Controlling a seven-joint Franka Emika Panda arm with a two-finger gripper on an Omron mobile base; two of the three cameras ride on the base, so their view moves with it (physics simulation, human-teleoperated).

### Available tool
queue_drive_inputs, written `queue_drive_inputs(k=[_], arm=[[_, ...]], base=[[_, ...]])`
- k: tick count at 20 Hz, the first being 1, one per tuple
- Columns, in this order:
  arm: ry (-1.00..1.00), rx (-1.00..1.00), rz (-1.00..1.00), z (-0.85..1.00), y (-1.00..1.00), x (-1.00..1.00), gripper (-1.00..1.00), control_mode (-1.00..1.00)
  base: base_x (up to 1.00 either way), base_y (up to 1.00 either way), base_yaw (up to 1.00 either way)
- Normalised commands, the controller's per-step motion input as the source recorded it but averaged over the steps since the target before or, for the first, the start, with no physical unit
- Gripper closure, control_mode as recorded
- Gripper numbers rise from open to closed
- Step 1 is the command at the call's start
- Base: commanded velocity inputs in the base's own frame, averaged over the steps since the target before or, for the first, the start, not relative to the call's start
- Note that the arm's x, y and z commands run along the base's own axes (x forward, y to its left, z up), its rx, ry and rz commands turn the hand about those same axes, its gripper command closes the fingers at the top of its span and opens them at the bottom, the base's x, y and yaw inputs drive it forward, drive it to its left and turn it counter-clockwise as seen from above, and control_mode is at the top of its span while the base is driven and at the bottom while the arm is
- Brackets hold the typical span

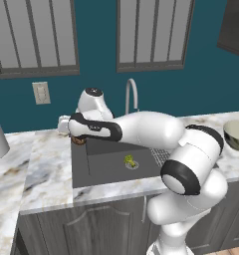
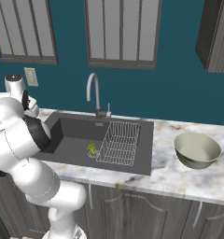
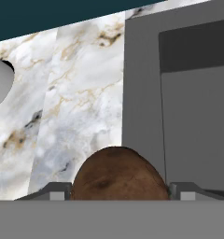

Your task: Remove the broccoli and potato from the sink. Then move the bowl and cup from the counter to the sink for washing.

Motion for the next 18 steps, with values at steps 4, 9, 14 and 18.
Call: queue_drive_inputs(k=[4,9,14,18], arm=[[0.00,0.00,0.00,-0.03,0.36,0.00,1.00,-1.00],[0.00,0.00,0.00,-0.09,0.35,0.00,1.00,-1.00],[0.00,0.00,0.00,-0.15,0.32,0.00,1.00,-1.00],[0.00,0.00,-0.01,-0.21,0.29,0.00,1.00,-1.00]], base=[[0.00,0.00,0.00],[0.00,0.00,0.00],[0.00,0.00,0.00],[0.00,0.00,0.00]])
